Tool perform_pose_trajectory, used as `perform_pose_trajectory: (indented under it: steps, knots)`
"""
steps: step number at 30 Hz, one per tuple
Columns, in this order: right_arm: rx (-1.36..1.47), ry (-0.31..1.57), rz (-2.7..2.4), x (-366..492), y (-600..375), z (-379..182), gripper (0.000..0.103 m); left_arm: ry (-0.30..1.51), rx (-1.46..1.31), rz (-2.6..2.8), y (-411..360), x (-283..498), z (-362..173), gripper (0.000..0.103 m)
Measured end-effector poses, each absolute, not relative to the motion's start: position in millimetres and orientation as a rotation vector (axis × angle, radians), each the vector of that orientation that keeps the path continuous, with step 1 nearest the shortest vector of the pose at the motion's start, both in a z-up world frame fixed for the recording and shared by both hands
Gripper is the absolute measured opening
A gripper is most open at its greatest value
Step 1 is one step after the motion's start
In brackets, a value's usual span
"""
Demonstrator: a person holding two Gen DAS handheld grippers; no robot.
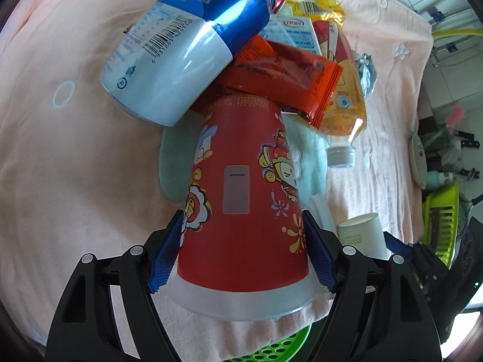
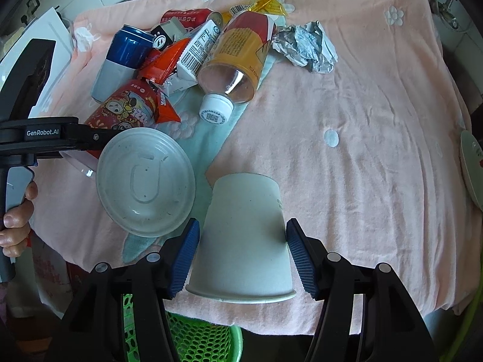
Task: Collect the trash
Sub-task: 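Carry the white cup over the wastebasket with the right tool and release it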
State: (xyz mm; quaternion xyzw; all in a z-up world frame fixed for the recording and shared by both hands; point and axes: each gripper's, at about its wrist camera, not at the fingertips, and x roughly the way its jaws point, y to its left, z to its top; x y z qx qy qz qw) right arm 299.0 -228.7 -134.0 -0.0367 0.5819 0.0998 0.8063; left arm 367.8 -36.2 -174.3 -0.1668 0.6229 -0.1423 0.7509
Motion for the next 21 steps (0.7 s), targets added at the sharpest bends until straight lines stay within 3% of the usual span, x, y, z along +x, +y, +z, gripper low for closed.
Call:
perform_pose_trajectory:
  steps: [21]
  knots:
    - [0.009, 1.117, 0.3, 251, -222, -92, 0.056, 1.184, -0.409, -0.369, -8, 309, -112, 0.072]
